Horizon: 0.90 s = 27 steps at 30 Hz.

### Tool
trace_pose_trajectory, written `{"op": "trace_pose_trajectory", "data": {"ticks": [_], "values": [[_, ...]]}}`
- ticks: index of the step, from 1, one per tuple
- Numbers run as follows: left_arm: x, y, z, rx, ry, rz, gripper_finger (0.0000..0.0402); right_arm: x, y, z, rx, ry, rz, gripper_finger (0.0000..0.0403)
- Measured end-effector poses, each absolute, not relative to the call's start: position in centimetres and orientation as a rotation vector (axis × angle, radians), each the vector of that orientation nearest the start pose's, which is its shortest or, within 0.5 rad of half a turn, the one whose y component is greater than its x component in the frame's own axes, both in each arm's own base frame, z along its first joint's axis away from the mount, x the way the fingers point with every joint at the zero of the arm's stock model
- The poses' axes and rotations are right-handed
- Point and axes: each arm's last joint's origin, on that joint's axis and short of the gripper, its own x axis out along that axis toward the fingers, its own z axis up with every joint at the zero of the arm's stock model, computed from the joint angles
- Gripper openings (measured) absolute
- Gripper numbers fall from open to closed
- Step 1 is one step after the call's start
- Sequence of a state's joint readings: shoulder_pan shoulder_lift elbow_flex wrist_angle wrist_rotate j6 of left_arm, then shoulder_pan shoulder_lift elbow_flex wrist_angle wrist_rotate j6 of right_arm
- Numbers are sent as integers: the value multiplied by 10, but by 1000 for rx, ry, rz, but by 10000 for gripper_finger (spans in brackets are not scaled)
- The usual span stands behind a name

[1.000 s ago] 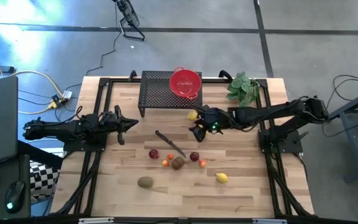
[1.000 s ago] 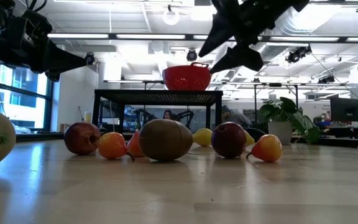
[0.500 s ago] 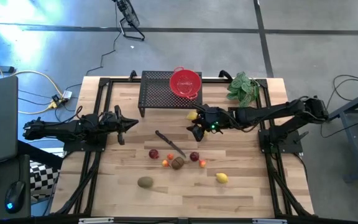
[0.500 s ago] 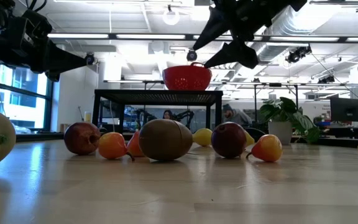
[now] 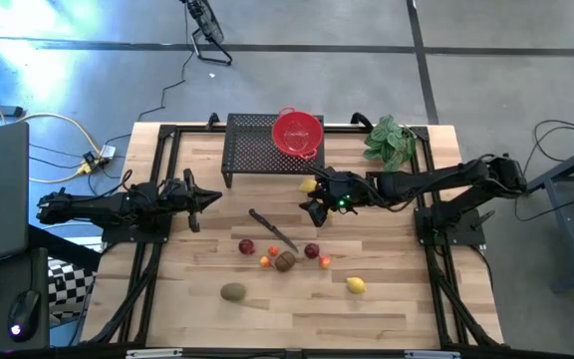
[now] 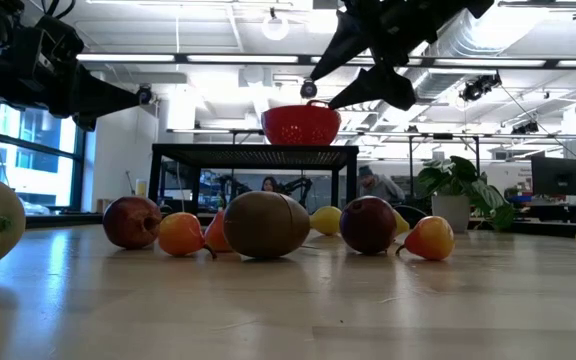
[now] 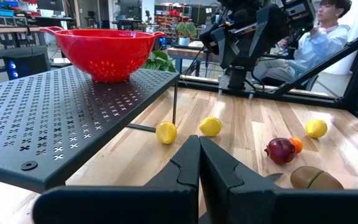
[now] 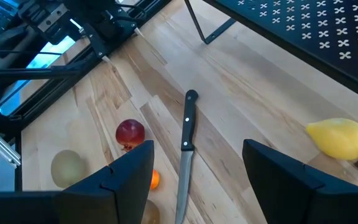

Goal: Pick & Place Fruit
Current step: Put the middle lemon into the colander on the shelf on the shelf

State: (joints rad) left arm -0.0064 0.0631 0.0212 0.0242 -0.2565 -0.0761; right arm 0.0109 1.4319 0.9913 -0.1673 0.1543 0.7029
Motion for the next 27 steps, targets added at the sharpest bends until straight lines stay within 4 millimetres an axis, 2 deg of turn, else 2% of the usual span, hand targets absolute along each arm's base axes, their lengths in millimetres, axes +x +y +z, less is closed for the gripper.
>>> {"op": "trace_pose_trajectory", "data": {"ticks": [27], "values": [[100, 7, 168, -73, 8, 251, 0, 311, -2, 263, 614, 486, -370, 239]]}}
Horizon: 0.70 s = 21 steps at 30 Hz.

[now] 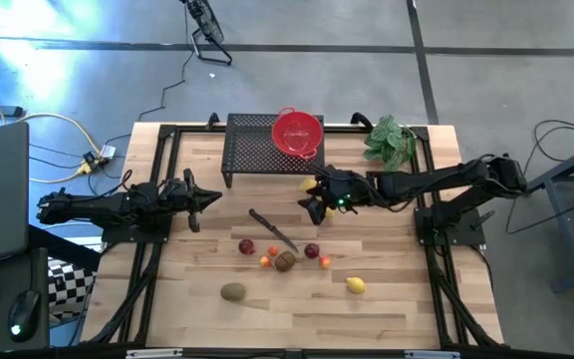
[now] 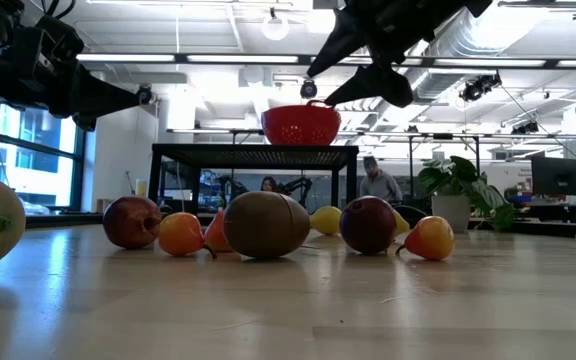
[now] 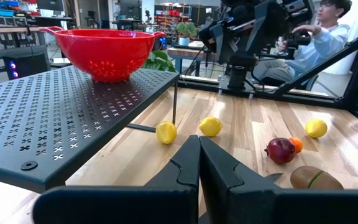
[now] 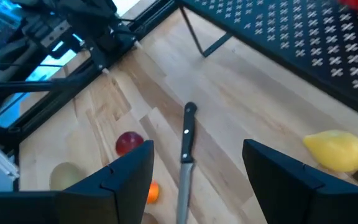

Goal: Pick & Place Fruit
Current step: Put the middle lemon into the colander on the shelf on the shelf

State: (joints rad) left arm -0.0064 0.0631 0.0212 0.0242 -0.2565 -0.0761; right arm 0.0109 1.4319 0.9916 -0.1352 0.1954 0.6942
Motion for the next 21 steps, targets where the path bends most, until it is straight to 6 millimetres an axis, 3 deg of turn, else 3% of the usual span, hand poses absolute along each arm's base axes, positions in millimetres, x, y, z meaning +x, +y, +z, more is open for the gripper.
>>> {"op": "trace_pose_trajectory", "data": {"ticks": [21], "values": [[100, 7, 168, -73, 8, 250, 0, 314, -3, 266, 516, 453, -339, 239]]}}
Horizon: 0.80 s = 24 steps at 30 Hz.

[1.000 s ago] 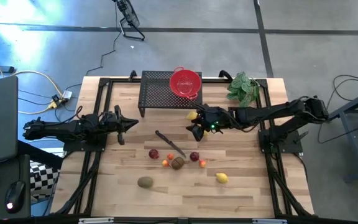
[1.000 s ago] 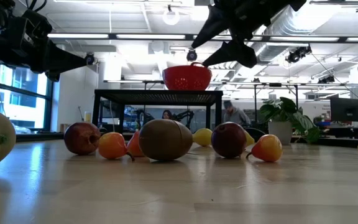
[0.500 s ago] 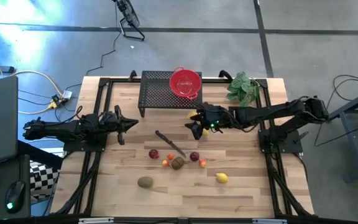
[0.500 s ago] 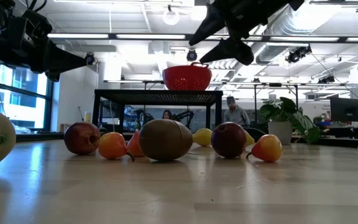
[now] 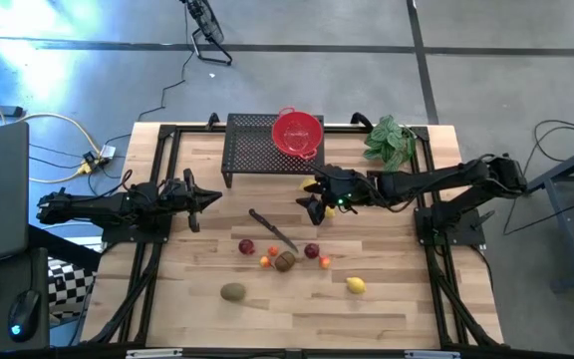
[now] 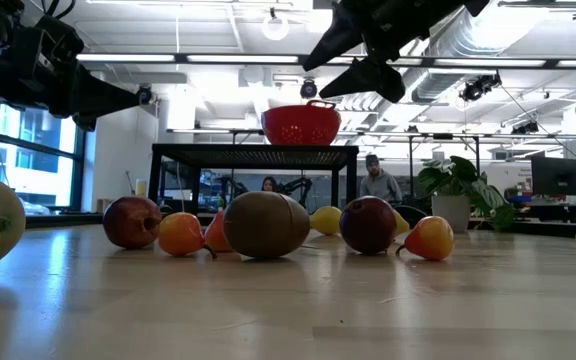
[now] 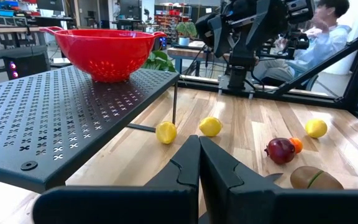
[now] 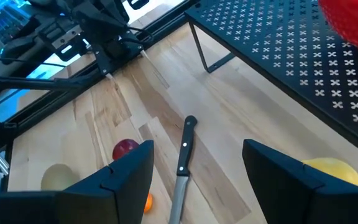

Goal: Pick & Place Fruit
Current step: Put the middle lemon into the colander on the shelf on the shelf

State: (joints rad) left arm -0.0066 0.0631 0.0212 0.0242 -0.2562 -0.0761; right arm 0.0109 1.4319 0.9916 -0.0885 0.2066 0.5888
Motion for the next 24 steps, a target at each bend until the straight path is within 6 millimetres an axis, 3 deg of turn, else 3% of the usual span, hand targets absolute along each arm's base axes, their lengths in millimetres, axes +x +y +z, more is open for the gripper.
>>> {"op": "trace_pose_trajectory", "data": {"ticks": [24], "values": [[100, 7, 168, -73, 8, 250, 0, 305, -3, 254, 508, 602, -388, 239]]}}
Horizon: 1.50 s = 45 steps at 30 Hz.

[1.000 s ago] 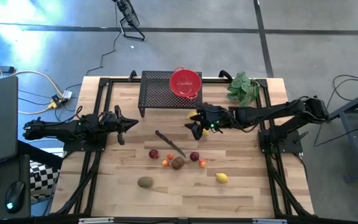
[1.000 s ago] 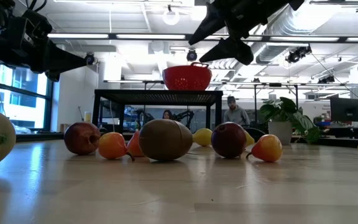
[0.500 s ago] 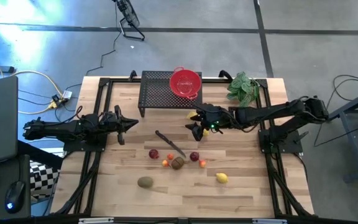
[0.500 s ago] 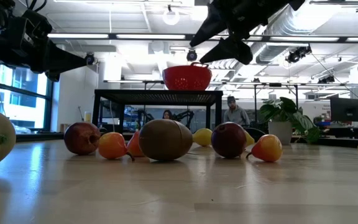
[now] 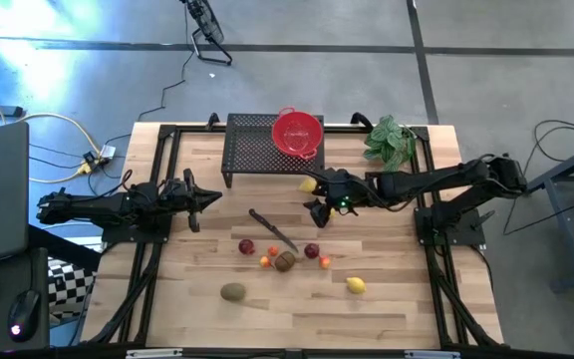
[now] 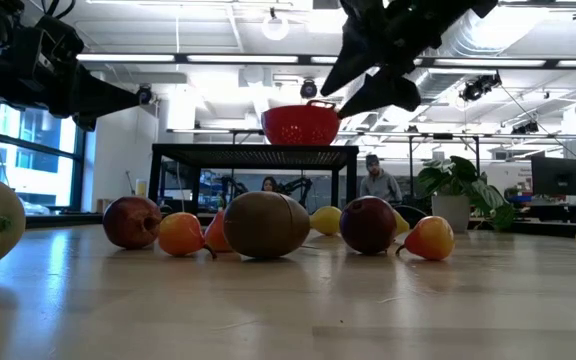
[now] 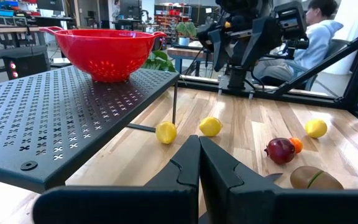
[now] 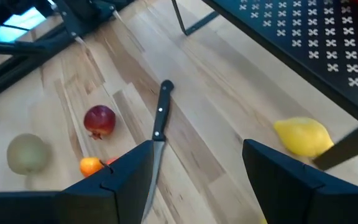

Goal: Pick & Place Fruit
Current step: Put the middle lemon into the colander on the shelf on the shelf

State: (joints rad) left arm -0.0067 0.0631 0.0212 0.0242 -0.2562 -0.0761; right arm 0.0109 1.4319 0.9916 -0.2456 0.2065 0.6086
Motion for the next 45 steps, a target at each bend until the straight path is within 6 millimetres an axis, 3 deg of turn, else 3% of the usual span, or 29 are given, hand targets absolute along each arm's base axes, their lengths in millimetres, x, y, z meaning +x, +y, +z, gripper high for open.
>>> {"op": "trace_pose_trajectory", "data": {"ticks": [28, 45], "values": [[100, 7, 168, -73, 8, 250, 0, 287, -6, 237, 621, 749, -649, 239], [100, 7, 168, -73, 8, 250, 0, 276, -7, 205, 627, 748, -697, 239]]}}
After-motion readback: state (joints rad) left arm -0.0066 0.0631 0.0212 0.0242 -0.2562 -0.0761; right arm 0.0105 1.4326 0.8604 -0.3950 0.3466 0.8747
